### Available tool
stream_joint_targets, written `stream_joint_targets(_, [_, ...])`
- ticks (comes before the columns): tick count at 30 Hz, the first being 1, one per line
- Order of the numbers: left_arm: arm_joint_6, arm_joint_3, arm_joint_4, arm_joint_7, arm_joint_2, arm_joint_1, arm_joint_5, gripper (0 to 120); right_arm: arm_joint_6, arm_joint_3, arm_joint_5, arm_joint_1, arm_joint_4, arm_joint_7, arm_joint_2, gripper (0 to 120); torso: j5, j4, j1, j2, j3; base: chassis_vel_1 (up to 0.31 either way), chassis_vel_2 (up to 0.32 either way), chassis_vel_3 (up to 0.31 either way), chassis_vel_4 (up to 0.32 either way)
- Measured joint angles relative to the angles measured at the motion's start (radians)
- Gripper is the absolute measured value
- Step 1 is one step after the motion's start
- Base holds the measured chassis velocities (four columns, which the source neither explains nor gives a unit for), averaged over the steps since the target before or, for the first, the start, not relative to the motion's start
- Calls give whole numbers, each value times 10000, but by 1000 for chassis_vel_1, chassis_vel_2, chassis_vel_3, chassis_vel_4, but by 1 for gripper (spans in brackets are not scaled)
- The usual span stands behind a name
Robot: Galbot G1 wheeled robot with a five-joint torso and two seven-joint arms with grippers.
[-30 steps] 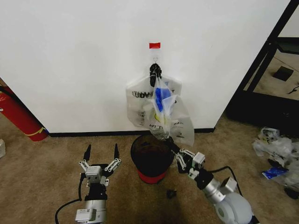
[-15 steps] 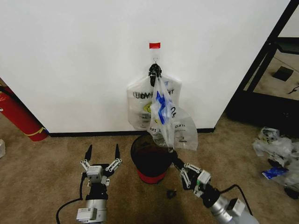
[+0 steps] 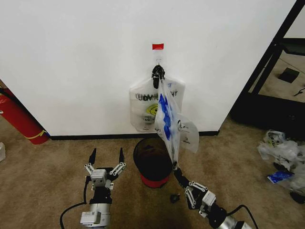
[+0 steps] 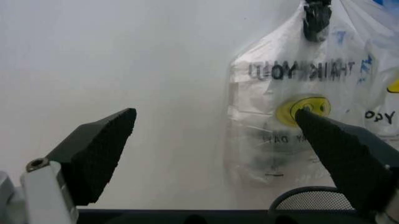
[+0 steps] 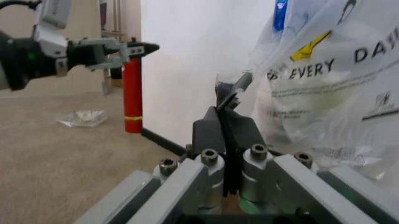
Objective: Pick up the garbage bag from the wall and place it over the trash bin.
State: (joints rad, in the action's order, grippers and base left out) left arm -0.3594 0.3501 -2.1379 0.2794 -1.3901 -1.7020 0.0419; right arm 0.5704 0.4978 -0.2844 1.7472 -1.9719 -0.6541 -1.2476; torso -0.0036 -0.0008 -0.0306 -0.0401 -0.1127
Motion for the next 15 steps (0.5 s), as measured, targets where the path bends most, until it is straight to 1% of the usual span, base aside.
stream_joint_targets(9, [2,-29,71,0,-9,7,-1,100,732,4,538,279,363,95,-205,0,0,0,0,0,0,0,0,0,0])
stream_joint_targets(15, [110,-138,29,4,112,70,-207,100,827,-30,619,351,392,295,-246,0,-1,0,0,0,0,0,0,0,0])
